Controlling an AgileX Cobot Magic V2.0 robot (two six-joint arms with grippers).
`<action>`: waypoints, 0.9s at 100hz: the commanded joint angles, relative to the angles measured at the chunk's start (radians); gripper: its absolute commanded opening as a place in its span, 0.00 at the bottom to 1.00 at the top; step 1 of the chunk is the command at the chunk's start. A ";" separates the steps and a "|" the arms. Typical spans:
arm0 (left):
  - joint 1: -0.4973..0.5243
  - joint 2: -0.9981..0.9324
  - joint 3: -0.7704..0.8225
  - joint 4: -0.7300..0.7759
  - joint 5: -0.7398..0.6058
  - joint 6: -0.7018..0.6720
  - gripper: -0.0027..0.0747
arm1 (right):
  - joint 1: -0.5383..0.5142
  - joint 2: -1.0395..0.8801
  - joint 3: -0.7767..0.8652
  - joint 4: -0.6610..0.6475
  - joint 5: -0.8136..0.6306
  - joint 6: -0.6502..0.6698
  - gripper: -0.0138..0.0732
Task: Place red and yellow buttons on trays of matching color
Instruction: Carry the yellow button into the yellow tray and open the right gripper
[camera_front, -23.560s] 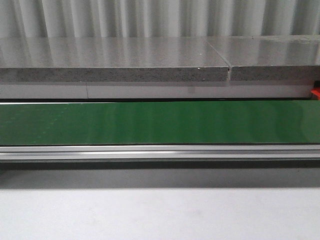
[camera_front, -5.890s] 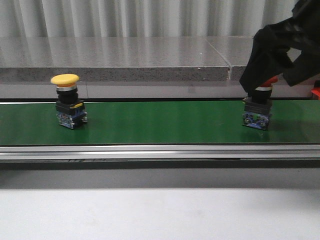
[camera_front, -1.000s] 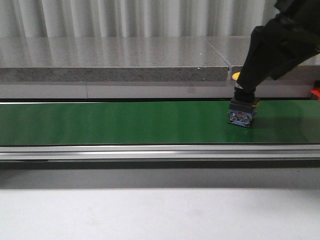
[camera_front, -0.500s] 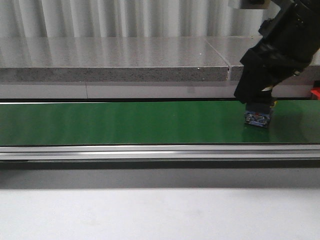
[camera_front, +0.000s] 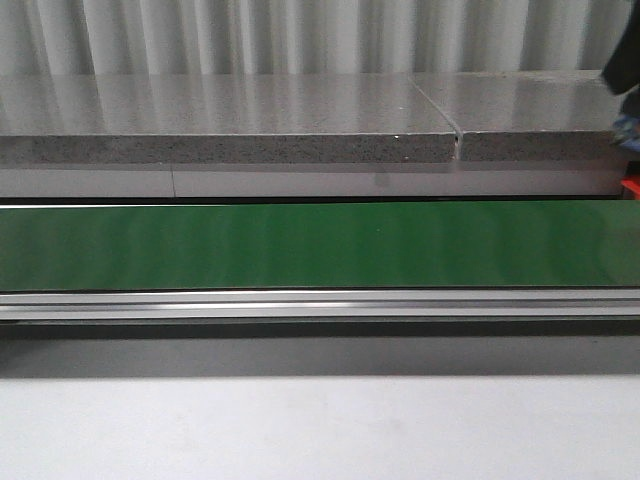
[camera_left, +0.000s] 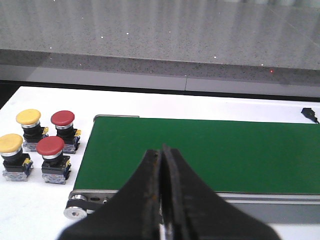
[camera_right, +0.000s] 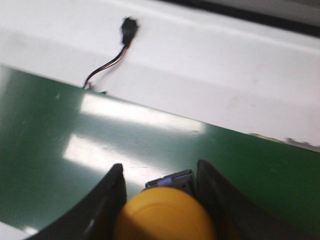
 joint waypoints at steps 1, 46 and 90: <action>-0.006 0.009 -0.026 -0.011 -0.082 0.000 0.01 | -0.100 -0.081 -0.028 0.026 -0.019 0.062 0.24; -0.006 0.009 -0.026 -0.011 -0.082 0.000 0.01 | -0.627 -0.102 0.008 0.026 -0.123 0.225 0.24; -0.006 0.009 -0.026 -0.011 -0.082 0.000 0.01 | -0.764 0.115 0.053 0.033 -0.242 0.251 0.24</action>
